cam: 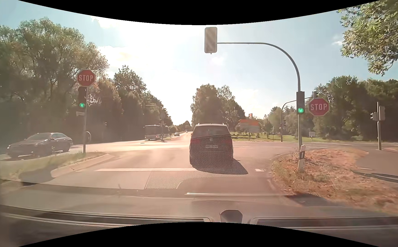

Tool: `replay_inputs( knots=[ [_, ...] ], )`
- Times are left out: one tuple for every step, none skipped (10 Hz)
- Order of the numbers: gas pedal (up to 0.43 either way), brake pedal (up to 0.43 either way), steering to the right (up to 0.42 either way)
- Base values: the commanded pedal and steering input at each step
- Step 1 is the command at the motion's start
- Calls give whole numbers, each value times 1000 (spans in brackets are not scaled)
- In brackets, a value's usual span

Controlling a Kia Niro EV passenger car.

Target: Follow the waypoints while adhering to traffic rules and regulations

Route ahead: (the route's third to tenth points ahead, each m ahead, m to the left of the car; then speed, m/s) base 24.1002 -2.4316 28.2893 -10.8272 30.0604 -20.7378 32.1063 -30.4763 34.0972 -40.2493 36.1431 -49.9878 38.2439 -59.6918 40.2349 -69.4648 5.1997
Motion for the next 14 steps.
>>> replay_inputs(
  knots=[
    [150,6,1],
    [150,6,7],
    [150,6,16],
    [150,6,24],
    [150,6,32],
    [150,6,43],
    [150,6,54],
    [150,6,58],
    [150,6,64],
    [150,6,74],
    [138,6,85],
    [118,6,100],
    [118,6,114],
    [130,6,135]
  ],
)
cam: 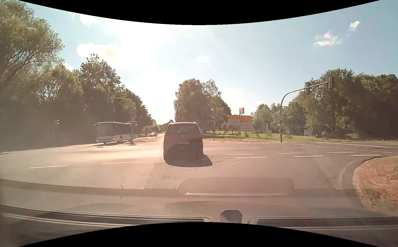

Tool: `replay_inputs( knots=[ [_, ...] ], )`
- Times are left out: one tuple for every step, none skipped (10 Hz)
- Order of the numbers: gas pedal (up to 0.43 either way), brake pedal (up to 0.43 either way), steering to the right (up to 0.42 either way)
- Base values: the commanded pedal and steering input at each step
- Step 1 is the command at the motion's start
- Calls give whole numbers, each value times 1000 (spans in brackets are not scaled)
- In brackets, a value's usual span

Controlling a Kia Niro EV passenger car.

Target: Follow the waypoints while adhering to traffic rules and regulations

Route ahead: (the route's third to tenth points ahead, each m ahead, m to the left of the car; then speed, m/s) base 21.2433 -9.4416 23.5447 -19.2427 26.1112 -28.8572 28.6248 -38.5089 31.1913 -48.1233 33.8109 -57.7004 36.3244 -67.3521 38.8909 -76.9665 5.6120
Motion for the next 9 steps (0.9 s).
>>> replay_inputs(
  knots=[
    [98,6,153],
    [67,6,178],
    [67,6,195],
    [79,6,210],
    [87,6,226],
    [110,6,242],
    [118,6,254],
    [130,6,271],
    [150,6,281]
  ],
)
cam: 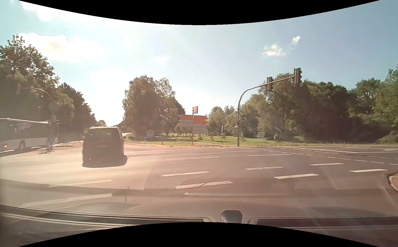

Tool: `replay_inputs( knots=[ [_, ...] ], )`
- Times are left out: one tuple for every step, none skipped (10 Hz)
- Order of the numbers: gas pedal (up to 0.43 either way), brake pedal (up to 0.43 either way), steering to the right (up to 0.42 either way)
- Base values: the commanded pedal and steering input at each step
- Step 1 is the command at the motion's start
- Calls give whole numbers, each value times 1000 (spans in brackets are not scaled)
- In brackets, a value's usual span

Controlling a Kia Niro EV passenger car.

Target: Follow the waypoints while adhering to traffic rules and regulations

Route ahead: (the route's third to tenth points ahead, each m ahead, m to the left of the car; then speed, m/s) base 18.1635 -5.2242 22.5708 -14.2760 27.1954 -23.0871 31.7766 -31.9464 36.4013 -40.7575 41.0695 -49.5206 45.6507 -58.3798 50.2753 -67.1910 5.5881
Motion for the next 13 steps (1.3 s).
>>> replay_inputs(
  knots=[
    [157,6,288],
    [157,6,293],
    [157,6,294],
    [169,6,295],
    [169,6,295],
    [197,6,295],
    [248,6,297],
    [260,6,303],
    [260,6,310],
    [260,6,313],
    [260,6,314],
    [260,6,314],
    [260,6,312]
  ],
)
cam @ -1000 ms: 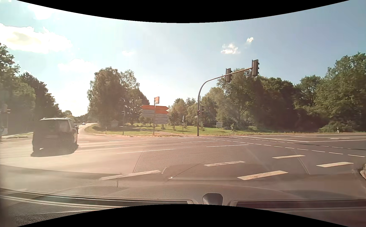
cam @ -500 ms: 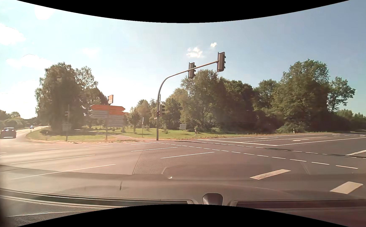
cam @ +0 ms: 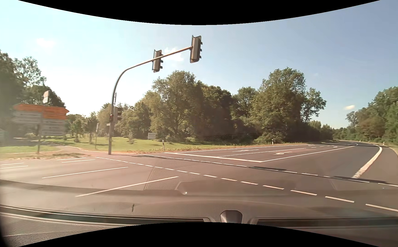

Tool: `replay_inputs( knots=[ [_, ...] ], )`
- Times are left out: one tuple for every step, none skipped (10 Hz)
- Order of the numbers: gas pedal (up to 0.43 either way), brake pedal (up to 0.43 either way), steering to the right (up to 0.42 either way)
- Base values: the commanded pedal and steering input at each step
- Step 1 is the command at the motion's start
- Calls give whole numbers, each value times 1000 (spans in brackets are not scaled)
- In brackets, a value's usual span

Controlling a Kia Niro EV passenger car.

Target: Follow the waypoints while adhering to traffic rules and regulations

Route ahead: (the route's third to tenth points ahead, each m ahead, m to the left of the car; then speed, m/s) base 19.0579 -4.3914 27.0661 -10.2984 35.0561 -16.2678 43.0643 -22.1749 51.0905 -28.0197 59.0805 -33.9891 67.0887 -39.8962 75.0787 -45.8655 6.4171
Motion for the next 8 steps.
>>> replay_inputs(
  knots=[
    [260,6,307],
    [268,6,299],
    [287,6,292],
    [299,6,280],
    [311,6,271],
    [311,6,258],
    [319,6,249],
    [331,6,233]
  ],
)
